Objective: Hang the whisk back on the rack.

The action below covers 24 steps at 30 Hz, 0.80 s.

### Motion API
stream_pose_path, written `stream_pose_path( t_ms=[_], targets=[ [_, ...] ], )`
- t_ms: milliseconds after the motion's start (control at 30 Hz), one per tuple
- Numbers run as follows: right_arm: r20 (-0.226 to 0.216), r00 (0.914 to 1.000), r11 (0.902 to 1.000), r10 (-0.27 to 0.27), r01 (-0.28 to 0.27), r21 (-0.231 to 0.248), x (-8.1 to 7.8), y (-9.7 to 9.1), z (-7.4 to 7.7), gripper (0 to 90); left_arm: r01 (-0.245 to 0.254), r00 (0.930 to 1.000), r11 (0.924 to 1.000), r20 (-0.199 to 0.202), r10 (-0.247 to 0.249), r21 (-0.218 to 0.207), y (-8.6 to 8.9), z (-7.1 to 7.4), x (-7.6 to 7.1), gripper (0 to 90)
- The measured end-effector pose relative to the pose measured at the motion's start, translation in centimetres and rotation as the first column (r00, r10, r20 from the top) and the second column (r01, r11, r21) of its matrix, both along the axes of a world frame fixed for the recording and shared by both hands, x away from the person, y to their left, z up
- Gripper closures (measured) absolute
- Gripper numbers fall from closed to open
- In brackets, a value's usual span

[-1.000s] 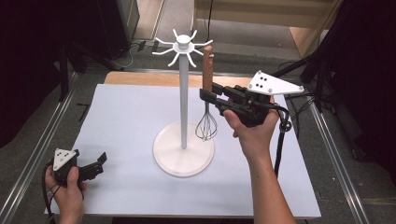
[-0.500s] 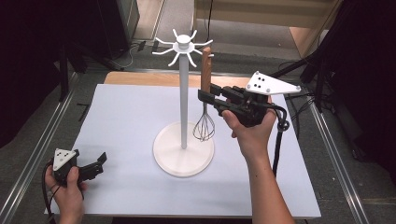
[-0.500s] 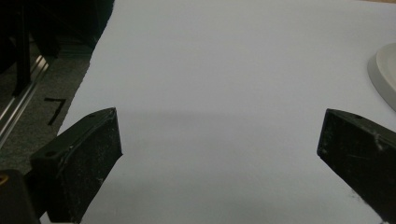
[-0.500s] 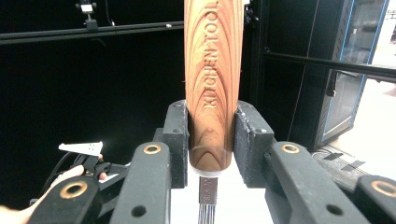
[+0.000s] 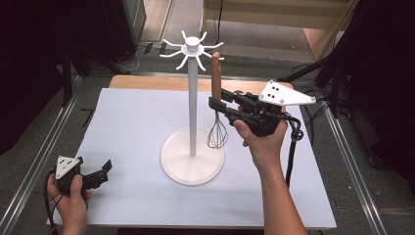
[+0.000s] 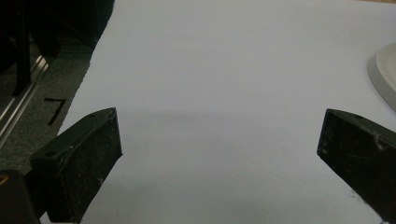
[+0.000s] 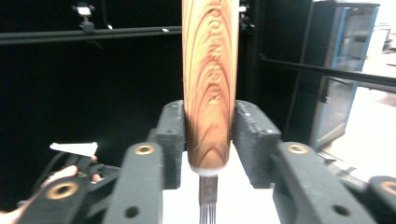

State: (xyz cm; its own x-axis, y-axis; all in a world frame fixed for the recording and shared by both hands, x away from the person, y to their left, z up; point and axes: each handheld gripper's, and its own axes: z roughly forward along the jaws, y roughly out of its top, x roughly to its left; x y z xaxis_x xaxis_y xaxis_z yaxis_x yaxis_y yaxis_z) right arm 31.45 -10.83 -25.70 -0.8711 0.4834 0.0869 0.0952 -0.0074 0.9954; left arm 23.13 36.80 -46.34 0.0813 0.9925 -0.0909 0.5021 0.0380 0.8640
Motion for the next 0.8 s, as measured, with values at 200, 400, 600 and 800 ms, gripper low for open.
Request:
stream_pose_path(
  t_ms=[200, 400, 600, 800],
  targets=[
    [0.004, 0.9992, 0.9992, -0.039, 0.039, 0.004, -0.2, -0.5, -0.5, 45.5, 0.001, 1.0000, 1.0000, 0.001, -0.001, 0.003, 0.0, 0.0, 0.0, 0.3],
    [0.012, 0.9907, 0.9905, -0.136, 0.136, -0.022, -0.6, -0.9, -1.2, 26.7, -0.001, 1.0000, 1.0000, 0.003, 0.001, 0.003, 0.0, 0.0, 0.0, 0.3],
    [-0.010, 0.9782, 0.9776, -0.207, 0.207, -0.040, -0.7, -1.3, -2.3, 7.6, 0.000, 1.0000, 1.0000, 0.001, 0.000, 0.004, 0.0, 0.0, 0.0, 0.3],
    [-0.026, 0.9622, 0.9617, -0.271, 0.270, -0.051, -0.8, -1.9, -3.3, 0.0, -0.001, 1.0000, 1.0000, 0.003, 0.001, 0.004, 0.0, 0.0, 0.0, 0.3]
  ],
)
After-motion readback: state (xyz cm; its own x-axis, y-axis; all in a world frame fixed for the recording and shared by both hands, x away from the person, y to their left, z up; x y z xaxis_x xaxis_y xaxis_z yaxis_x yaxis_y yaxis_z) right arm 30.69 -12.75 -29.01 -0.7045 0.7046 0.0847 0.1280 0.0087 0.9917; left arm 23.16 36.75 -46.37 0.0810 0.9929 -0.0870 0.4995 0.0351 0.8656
